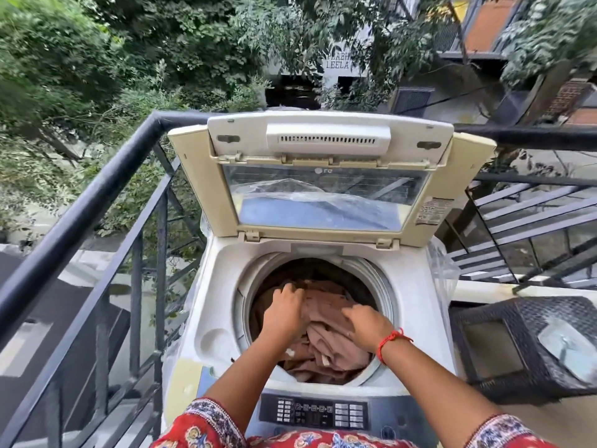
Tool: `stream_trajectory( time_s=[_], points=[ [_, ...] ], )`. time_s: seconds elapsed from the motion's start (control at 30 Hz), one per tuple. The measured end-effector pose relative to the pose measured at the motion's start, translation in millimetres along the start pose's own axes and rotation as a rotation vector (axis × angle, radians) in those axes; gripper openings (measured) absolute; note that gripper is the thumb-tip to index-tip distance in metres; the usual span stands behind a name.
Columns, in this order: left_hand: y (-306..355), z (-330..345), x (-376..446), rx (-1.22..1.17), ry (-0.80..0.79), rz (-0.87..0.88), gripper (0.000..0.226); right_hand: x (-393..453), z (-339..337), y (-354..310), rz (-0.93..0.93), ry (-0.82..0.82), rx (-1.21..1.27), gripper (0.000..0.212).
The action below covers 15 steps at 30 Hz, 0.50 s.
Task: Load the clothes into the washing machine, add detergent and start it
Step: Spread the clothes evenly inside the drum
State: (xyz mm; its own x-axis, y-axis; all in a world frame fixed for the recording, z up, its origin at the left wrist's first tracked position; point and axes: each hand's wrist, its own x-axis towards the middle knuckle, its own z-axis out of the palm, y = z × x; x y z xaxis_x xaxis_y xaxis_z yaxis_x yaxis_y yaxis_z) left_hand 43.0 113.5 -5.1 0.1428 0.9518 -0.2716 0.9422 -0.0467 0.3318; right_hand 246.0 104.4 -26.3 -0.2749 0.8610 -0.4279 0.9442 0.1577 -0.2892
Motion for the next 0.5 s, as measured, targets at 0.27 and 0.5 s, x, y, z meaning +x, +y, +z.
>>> stream_trajectory(
  time_s=[0.27, 0.5],
  points=[
    [-15.2, 43.7, 62.0, -0.983, -0.026, -0.557, 0.021, 54.8, 3.6, -5.3, 0.338, 0.174, 0.808, 0.029],
    [20.3, -1.2, 109.2, -1.596, -0.082, -0.676, 0.013, 109.7, -38.9, -37.5, 0.579, 0.166, 1.864, 0.018]
  ],
)
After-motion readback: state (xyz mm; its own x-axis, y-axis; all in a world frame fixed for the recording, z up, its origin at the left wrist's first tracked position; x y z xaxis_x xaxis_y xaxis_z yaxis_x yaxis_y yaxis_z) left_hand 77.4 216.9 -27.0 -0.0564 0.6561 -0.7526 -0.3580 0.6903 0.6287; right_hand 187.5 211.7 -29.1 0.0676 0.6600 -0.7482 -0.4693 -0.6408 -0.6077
